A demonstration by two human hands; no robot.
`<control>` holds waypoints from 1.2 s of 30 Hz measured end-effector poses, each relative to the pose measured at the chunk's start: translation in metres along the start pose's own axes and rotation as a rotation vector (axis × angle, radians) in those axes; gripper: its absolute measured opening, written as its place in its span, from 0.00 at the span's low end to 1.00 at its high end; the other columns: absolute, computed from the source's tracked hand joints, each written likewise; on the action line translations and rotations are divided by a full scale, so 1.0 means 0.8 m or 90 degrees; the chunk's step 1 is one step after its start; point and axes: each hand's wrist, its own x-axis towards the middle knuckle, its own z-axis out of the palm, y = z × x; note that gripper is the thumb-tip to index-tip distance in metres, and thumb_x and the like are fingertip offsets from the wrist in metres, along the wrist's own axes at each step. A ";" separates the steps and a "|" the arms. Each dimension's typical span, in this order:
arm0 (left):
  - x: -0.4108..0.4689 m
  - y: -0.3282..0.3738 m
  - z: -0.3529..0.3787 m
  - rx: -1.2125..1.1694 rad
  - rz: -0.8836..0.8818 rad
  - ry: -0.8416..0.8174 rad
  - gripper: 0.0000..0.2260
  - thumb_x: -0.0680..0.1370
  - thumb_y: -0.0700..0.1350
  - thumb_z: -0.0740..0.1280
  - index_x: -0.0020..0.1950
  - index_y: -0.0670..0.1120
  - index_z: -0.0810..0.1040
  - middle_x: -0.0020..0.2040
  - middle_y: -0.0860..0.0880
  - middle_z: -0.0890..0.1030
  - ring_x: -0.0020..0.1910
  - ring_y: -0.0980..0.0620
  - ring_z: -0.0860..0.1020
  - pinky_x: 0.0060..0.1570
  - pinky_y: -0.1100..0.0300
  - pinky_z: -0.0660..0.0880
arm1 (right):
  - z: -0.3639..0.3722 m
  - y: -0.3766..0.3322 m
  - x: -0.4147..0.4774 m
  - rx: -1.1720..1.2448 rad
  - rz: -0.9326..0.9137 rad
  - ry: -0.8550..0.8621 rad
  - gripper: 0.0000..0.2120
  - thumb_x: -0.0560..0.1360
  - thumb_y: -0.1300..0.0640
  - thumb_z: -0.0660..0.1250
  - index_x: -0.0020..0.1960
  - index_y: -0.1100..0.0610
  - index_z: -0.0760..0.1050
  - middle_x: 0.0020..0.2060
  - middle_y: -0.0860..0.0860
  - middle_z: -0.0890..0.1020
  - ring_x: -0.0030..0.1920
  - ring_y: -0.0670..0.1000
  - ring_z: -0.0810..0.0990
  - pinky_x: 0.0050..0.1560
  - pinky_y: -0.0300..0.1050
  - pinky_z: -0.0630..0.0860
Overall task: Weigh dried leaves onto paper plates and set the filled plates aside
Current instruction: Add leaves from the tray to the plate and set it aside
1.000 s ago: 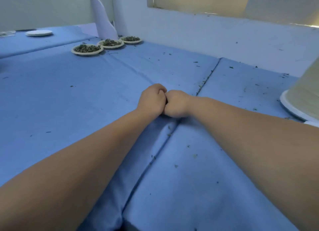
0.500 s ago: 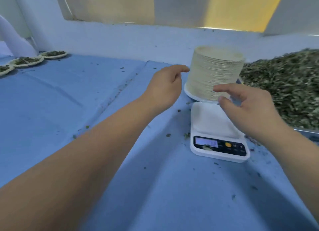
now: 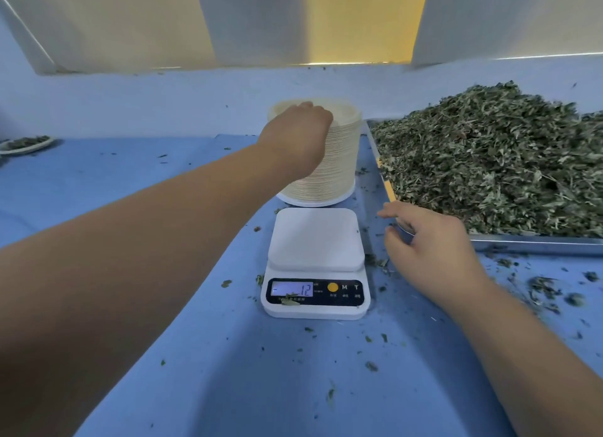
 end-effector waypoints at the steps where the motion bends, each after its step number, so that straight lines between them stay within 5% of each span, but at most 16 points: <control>1: 0.001 0.000 0.000 0.014 -0.005 0.004 0.14 0.79 0.34 0.58 0.60 0.44 0.76 0.56 0.43 0.74 0.56 0.41 0.74 0.48 0.50 0.71 | 0.001 0.000 0.000 0.006 -0.007 -0.004 0.14 0.77 0.56 0.64 0.61 0.48 0.79 0.48 0.49 0.85 0.23 0.49 0.72 0.29 0.42 0.75; 8: 0.007 0.004 -0.008 0.057 -0.010 -0.012 0.11 0.79 0.35 0.58 0.59 0.43 0.75 0.47 0.45 0.74 0.47 0.41 0.75 0.42 0.51 0.70 | -0.002 -0.001 0.000 0.008 -0.005 -0.016 0.14 0.78 0.57 0.64 0.62 0.48 0.79 0.62 0.44 0.81 0.20 0.46 0.70 0.28 0.36 0.70; 13: 0.008 0.008 -0.018 0.037 -0.028 0.015 0.12 0.79 0.35 0.57 0.58 0.42 0.76 0.39 0.47 0.70 0.42 0.43 0.73 0.39 0.53 0.67 | -0.002 -0.001 0.001 0.016 0.008 -0.015 0.14 0.78 0.56 0.65 0.62 0.47 0.79 0.58 0.46 0.83 0.19 0.46 0.68 0.27 0.43 0.75; 18: -0.001 0.007 -0.017 -0.033 -0.014 0.100 0.14 0.77 0.32 0.57 0.60 0.40 0.74 0.50 0.42 0.76 0.46 0.43 0.72 0.43 0.51 0.67 | 0.001 0.002 0.001 0.036 0.023 -0.010 0.15 0.78 0.55 0.64 0.64 0.44 0.78 0.44 0.57 0.85 0.19 0.47 0.68 0.25 0.44 0.75; 21: -0.009 0.008 -0.017 -0.080 0.010 0.149 0.16 0.77 0.31 0.56 0.63 0.40 0.73 0.56 0.41 0.75 0.50 0.42 0.72 0.54 0.49 0.70 | 0.003 0.003 0.002 0.048 0.023 0.004 0.16 0.78 0.55 0.64 0.64 0.43 0.77 0.35 0.54 0.83 0.22 0.49 0.71 0.25 0.40 0.72; 23: -0.017 0.011 -0.014 -0.100 0.025 0.159 0.18 0.77 0.31 0.55 0.64 0.40 0.72 0.57 0.41 0.75 0.51 0.40 0.73 0.60 0.47 0.68 | 0.004 0.003 0.002 0.082 0.045 0.023 0.17 0.77 0.57 0.64 0.63 0.42 0.78 0.40 0.50 0.83 0.26 0.47 0.74 0.25 0.36 0.72; 27: -0.038 0.020 -0.008 -0.154 0.066 0.157 0.19 0.77 0.30 0.55 0.66 0.39 0.72 0.59 0.39 0.75 0.52 0.39 0.73 0.52 0.46 0.71 | 0.003 0.000 0.003 0.194 0.092 0.096 0.15 0.77 0.59 0.65 0.58 0.42 0.80 0.50 0.35 0.83 0.47 0.44 0.81 0.41 0.25 0.73; 30: -0.047 0.026 -0.008 -0.159 0.104 0.148 0.20 0.77 0.30 0.56 0.68 0.38 0.72 0.60 0.39 0.75 0.55 0.39 0.73 0.52 0.50 0.69 | 0.003 -0.003 0.006 0.275 0.103 0.122 0.15 0.77 0.61 0.66 0.55 0.41 0.80 0.50 0.33 0.83 0.54 0.38 0.82 0.54 0.36 0.76; 34: -0.060 0.037 -0.012 -0.159 0.150 0.161 0.17 0.79 0.32 0.57 0.67 0.39 0.74 0.60 0.40 0.76 0.55 0.40 0.74 0.51 0.50 0.68 | 0.003 -0.003 0.005 0.343 0.104 0.125 0.15 0.78 0.58 0.65 0.57 0.40 0.76 0.50 0.36 0.85 0.49 0.40 0.83 0.46 0.38 0.79; 36: -0.070 0.044 -0.014 -0.172 0.181 0.155 0.18 0.79 0.31 0.57 0.67 0.39 0.74 0.61 0.40 0.76 0.55 0.40 0.74 0.52 0.51 0.69 | 0.002 -0.003 0.009 0.428 0.146 0.138 0.12 0.77 0.53 0.65 0.59 0.41 0.75 0.50 0.42 0.86 0.50 0.44 0.85 0.51 0.44 0.79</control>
